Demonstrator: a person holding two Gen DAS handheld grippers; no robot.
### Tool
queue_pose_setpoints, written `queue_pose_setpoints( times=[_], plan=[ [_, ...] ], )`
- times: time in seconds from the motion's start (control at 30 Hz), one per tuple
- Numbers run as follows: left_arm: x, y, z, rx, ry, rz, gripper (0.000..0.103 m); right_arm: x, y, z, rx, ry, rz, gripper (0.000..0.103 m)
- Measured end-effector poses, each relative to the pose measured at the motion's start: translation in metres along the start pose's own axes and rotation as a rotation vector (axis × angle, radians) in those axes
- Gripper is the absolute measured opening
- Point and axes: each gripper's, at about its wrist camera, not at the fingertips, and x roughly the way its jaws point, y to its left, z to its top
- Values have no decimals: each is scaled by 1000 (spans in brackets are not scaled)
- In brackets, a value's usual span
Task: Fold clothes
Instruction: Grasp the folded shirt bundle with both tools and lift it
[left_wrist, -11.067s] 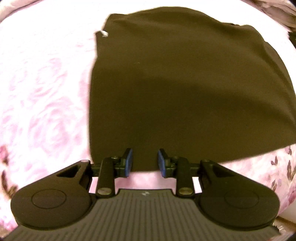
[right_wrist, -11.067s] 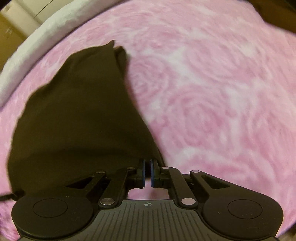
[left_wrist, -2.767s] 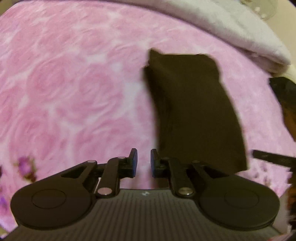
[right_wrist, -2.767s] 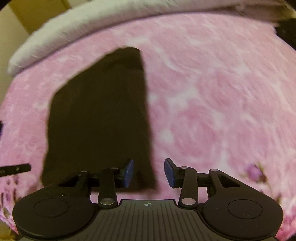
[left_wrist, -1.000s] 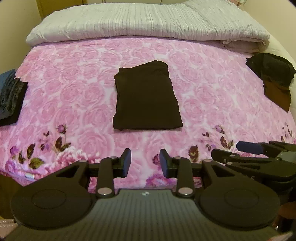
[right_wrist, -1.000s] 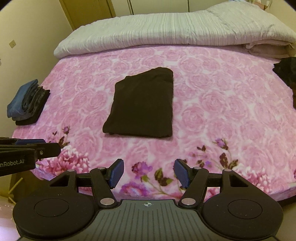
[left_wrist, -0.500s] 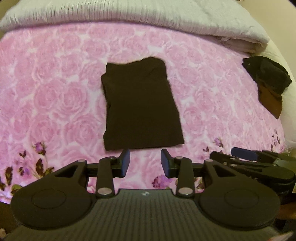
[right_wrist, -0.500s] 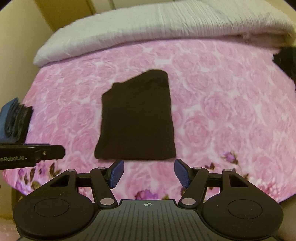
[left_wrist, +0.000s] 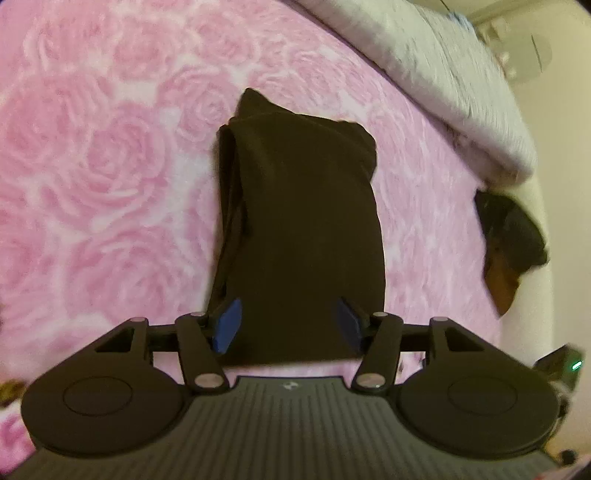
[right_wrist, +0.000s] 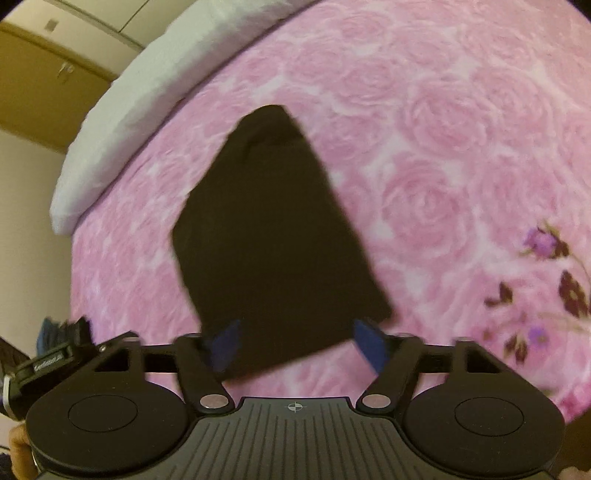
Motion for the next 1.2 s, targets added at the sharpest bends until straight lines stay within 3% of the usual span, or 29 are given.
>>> queue_pose_setpoints(
  times=[0.2, 0.43, 0.67, 0.8, 1.0, 1.07, 1.13, 1.2],
  plan=[
    [49, 44, 25, -116, -40, -135, 58, 53, -40, 36, 4, -6, 30, 82],
    [75, 73, 32, -167, -20, -234, 60, 95, -66, 65, 36, 12, 106, 82],
    [98, 107, 41, -310, -17, -364, 64, 124, -80, 87, 128, 41, 186, 82],
    [112, 105, 49, -285, 16, -433, 68, 131, -81, 93, 146, 45, 206, 82],
    [128, 81, 66, -104, 93, -426, 69, 138, -78, 97, 124, 63, 226, 82],
    [132, 80, 72, -83, 113, -425, 66, 141, -76, 99, 106, 76, 230, 81],
    [134, 85, 75, -86, 125, -430, 51, 144, -74, 101, 94, 91, 237, 81],
    [137, 94, 76, -107, 131, -444, 46, 147, -74, 104, 90, 105, 249, 81]
  ],
)
